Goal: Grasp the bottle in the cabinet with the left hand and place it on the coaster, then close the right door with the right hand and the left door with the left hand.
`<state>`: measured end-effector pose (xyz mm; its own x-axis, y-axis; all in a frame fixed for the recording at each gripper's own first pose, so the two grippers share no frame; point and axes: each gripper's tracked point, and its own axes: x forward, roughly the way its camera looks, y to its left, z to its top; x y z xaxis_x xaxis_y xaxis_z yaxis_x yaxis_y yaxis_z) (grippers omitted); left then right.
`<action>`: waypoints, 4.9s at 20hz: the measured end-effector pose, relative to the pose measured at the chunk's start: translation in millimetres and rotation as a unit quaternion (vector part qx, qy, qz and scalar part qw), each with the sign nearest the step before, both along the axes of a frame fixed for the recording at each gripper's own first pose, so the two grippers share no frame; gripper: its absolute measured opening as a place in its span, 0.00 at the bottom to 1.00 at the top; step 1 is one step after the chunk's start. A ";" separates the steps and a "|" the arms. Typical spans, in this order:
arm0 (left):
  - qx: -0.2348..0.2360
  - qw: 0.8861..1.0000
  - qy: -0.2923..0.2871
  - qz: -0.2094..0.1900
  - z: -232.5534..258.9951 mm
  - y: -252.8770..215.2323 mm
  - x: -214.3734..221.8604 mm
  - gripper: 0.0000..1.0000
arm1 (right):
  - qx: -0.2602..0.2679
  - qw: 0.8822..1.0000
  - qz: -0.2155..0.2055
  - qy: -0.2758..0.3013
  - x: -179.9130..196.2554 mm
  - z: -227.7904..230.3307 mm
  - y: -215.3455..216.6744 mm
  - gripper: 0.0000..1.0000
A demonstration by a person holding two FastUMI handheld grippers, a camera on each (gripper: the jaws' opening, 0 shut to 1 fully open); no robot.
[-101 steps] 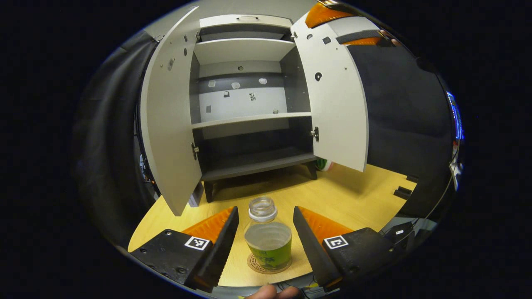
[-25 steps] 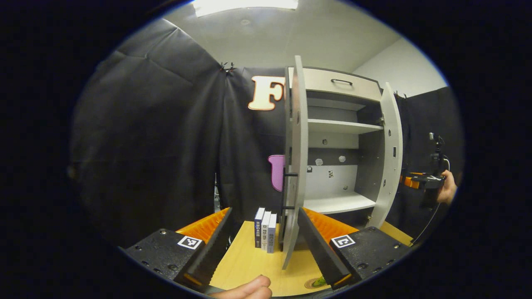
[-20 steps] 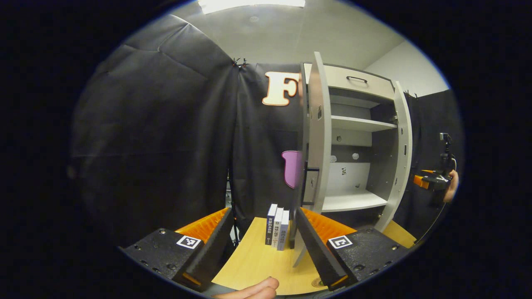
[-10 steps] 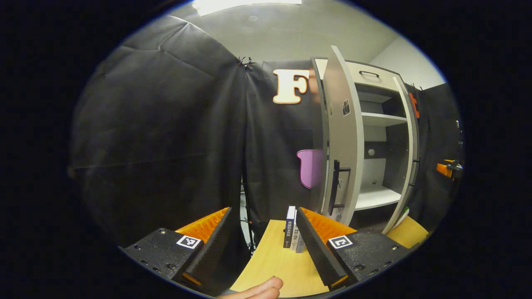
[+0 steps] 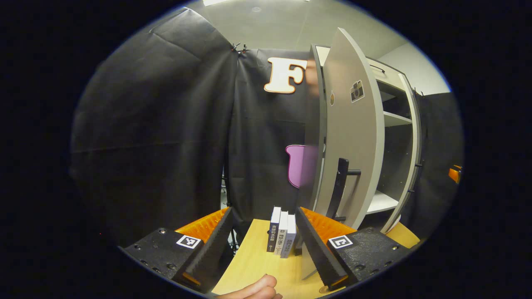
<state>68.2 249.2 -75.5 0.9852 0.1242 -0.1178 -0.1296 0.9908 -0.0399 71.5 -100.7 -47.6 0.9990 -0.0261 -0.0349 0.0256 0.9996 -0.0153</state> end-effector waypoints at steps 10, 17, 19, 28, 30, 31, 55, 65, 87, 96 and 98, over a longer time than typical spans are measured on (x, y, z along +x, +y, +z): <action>0.025 0.998 -0.029 -0.048 15.7 -46.9 47.8 0.87 | -0.009 0.999 -0.036 -0.005 -25.4 -1.5 -22.2 0.94; -0.020 0.995 -0.016 -0.094 10.8 -81.6 49.1 0.93 | -0.003 0.999 -0.044 -0.009 -24.1 -5.6 -16.2 0.94; -0.001 0.994 -0.024 -0.105 14.1 -96.0 49.7 0.93 | -0.004 0.999 -0.045 -0.011 -24.5 -7.4 -13.1 0.94; -0.038 0.993 -0.015 -0.109 11.2 -107.6 56.6 0.93 | -0.009 0.999 -0.050 0.001 -35.2 -12.9 -18.9 0.94; -0.049 0.992 -0.013 -0.113 10.4 -111.8 56.8 0.93 | -0.010 0.999 -0.047 0.000 -37.5 -11.8 -18.7 0.94; -0.049 0.992 -0.015 -0.117 11.4 -115.0 56.7 0.93 | -0.011 0.999 -0.047 0.001 -39.4 -12.2 -19.3 0.94; 0.001 0.991 -0.022 -0.131 38.5 -242.0 11.2 0.92 | 0.022 0.998 -0.052 -0.007 -153.1 -9.5 -71.7 0.94; 0.015 0.996 -0.022 -0.084 46.6 -247.3 -83.9 0.96 | 0.029 0.999 0.001 -0.025 -199.0 17.6 -56.2 0.94; 0.013 0.994 -0.020 -0.108 44.1 -240.6 -113.5 0.96 | 0.059 0.993 0.089 -0.050 -151.3 58.7 83.4 0.91; 0.000 0.994 -0.034 -0.104 53.8 -232.4 -109.8 0.96 | 0.038 0.992 0.104 -0.053 -144.7 53.6 105.7 0.94; -0.001 0.994 -0.034 -0.102 52.5 -231.4 -107.5 0.96 | 0.038 0.992 0.108 -0.057 -143.7 56.3 109.2 0.94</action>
